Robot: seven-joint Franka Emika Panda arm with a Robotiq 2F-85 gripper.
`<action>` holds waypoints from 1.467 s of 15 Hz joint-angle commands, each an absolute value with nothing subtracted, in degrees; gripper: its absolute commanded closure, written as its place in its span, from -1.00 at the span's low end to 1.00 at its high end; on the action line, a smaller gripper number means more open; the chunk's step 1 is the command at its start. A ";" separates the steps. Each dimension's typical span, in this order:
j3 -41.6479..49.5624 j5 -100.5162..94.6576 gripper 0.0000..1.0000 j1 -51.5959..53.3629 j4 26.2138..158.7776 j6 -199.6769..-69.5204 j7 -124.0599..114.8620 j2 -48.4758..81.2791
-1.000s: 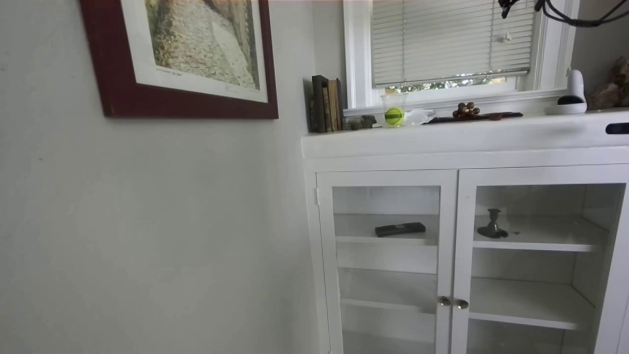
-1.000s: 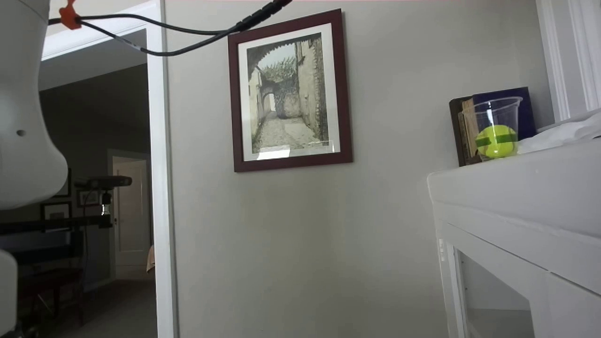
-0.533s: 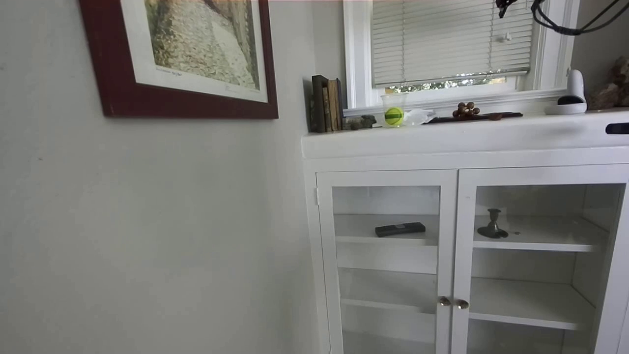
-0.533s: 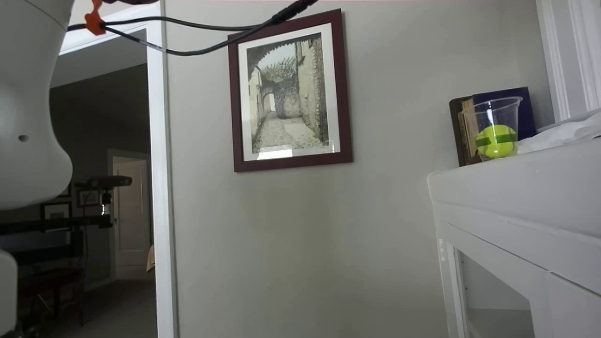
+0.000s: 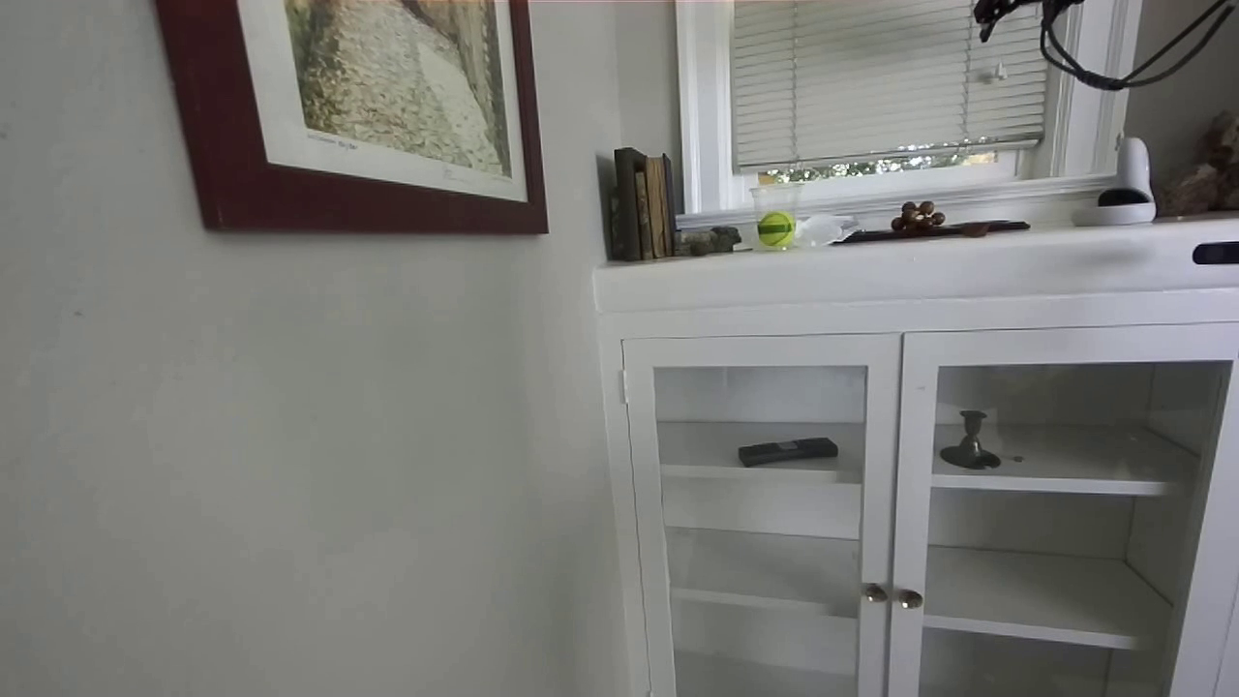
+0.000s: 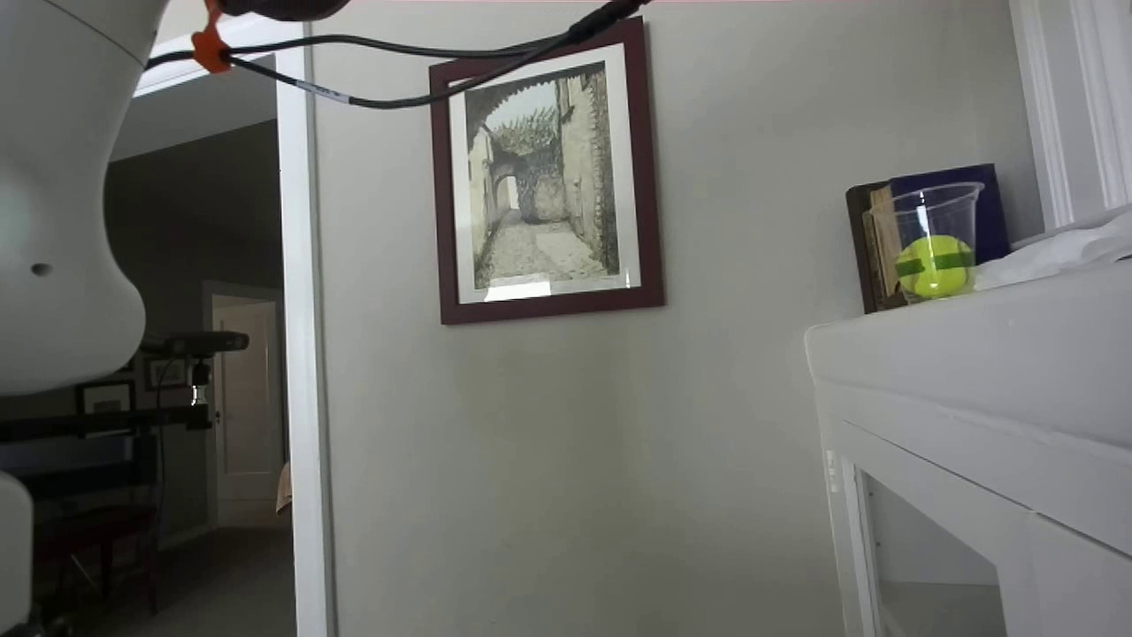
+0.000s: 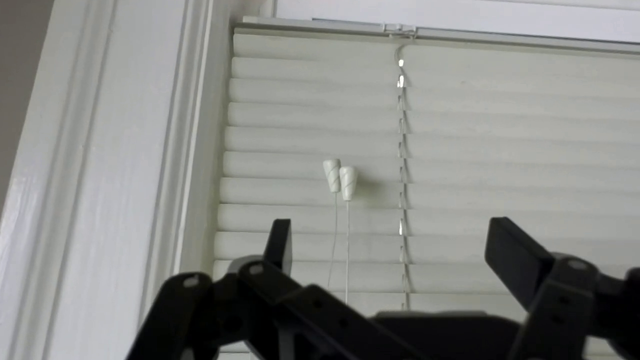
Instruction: Open the curtain
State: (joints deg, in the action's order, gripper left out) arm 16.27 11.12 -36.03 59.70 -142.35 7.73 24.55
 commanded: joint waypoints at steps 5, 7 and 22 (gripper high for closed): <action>14.93 11.47 -1.00 -37.25 57.42 -142.34 7.75 26.07; 14.47 12.51 -1.00 -37.83 56.88 -142.58 7.90 26.92; 14.09 13.24 -1.00 -39.50 50.70 -148.31 6.80 33.81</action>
State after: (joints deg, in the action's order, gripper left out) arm 14.91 11.48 -38.15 55.39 -147.14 7.20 30.77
